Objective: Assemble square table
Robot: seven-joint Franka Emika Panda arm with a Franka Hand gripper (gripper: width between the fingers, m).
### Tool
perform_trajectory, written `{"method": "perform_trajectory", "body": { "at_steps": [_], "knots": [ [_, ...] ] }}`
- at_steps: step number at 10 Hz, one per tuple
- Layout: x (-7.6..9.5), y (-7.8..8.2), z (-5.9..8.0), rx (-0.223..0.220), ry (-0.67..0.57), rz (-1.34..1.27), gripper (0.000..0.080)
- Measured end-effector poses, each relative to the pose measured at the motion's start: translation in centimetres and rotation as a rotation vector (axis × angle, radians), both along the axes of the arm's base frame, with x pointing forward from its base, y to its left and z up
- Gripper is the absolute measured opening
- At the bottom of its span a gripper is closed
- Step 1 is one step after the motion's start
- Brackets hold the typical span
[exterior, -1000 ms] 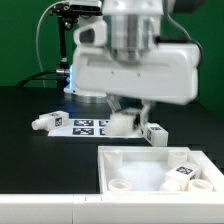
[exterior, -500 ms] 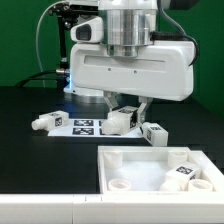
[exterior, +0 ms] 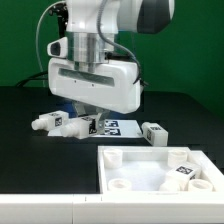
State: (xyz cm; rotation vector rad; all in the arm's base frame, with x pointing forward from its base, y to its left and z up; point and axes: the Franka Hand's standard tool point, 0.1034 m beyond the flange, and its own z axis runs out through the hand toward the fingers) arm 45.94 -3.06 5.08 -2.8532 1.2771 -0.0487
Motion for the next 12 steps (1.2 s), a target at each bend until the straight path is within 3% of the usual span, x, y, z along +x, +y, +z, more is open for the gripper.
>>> {"method": "perform_trajectory", "body": {
  "at_steps": [4,6,8,11,12],
  "knots": [
    [-0.4,-0.1,-0.2,0.000,-0.003,-0.011,0.0284],
    [-4.9,-0.4,-1.9,0.000,0.045,-0.209,0.0284],
    [-6.6,-0.9,-3.5,-0.042,0.024,-0.245,0.0284],
    [-6.6,-1.0,-4.0,-0.056,0.008,-0.239,0.0284],
    [-6.6,-1.1,-4.0,-0.056,0.009,-0.234,0.0379]
  ]
}}
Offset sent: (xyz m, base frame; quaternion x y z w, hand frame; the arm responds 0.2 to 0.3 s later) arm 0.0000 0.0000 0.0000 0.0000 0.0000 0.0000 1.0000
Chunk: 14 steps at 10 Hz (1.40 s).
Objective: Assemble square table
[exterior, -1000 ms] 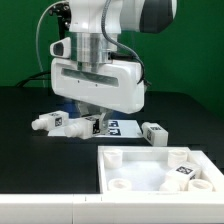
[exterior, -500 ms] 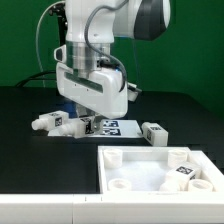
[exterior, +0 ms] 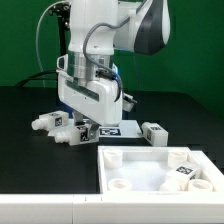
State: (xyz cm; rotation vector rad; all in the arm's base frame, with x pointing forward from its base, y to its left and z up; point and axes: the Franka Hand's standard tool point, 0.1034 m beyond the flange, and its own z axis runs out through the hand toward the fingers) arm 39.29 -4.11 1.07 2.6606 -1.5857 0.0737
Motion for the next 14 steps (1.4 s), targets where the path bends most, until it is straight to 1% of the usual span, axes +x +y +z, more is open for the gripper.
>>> {"method": "perform_trajectory", "body": {
  "at_steps": [1,2,3,4,5,6,7,8,10,11,12,13,14],
  "knots": [
    [0.0,0.0,0.0,0.000,0.001,0.005,0.0514],
    [0.0,0.0,0.0,0.000,0.002,0.007,0.0514],
    [0.1,0.1,0.1,0.009,0.011,0.019,0.0620],
    [1.4,0.8,1.7,0.060,0.020,0.042,0.0641],
    [3.4,1.5,4.0,0.102,-0.003,0.053,0.0641],
    [5.2,2.3,5.4,0.115,-0.031,0.085,0.0648],
    [6.1,3.5,5.9,0.118,-0.029,0.138,0.0648],
    [6.3,4.1,6.0,0.119,-0.024,0.163,0.0648],
    [6.2,3.9,5.8,0.120,-0.023,0.153,0.0648],
    [6.3,4.3,5.8,0.123,-0.018,0.149,0.0648],
    [7.2,5.6,6.2,0.128,0.007,0.155,0.0648],
    [9.2,7.0,6.8,0.126,0.024,0.203,0.0648],
    [12.4,8.3,7.5,0.122,0.011,0.260,0.0648]
  ]
}}
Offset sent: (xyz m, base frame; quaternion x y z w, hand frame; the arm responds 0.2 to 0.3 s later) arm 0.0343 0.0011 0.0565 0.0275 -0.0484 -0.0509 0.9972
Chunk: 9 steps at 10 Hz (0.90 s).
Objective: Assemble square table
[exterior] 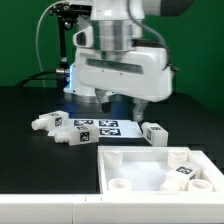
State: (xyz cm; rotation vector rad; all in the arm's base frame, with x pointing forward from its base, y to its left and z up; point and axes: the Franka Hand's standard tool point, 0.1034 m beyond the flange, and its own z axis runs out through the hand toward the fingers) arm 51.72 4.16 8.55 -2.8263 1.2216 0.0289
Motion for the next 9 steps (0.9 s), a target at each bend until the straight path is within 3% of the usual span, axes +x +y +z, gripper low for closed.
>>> {"method": "perform_trajectory", "body": {
  "at_steps": [2,6,7,9],
  "knots": [
    [3.5,2.2,0.5,0.012,0.002,0.029,0.0648],
    [3.3,2.0,0.2,0.008,0.002,0.038,0.0648],
    [3.9,2.2,-0.2,-0.033,0.022,0.130,0.0648],
    [8.4,3.5,-0.5,-0.059,0.001,0.185,0.0648]
  ]
}}
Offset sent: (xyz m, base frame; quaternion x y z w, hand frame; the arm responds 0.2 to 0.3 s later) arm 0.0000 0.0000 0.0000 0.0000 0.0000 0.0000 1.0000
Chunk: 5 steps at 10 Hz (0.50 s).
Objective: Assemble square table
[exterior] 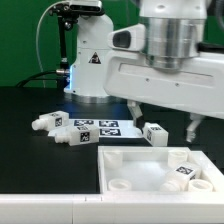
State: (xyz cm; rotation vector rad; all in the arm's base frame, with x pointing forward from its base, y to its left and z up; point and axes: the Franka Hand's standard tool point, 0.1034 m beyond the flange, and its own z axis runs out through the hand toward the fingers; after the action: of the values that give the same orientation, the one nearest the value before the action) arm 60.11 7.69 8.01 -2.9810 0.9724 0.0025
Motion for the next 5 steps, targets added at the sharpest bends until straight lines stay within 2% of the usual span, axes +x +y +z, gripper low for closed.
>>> {"method": "perform_trajectory", "body": {
  "at_steps": [1,5],
  "knots": [
    [2.12,0.38,0.11,-0.002,-0.026,0.004,0.0648],
    [1.65,0.26,-0.24,-0.004,-0.022,0.003,0.0648]
  ]
}}
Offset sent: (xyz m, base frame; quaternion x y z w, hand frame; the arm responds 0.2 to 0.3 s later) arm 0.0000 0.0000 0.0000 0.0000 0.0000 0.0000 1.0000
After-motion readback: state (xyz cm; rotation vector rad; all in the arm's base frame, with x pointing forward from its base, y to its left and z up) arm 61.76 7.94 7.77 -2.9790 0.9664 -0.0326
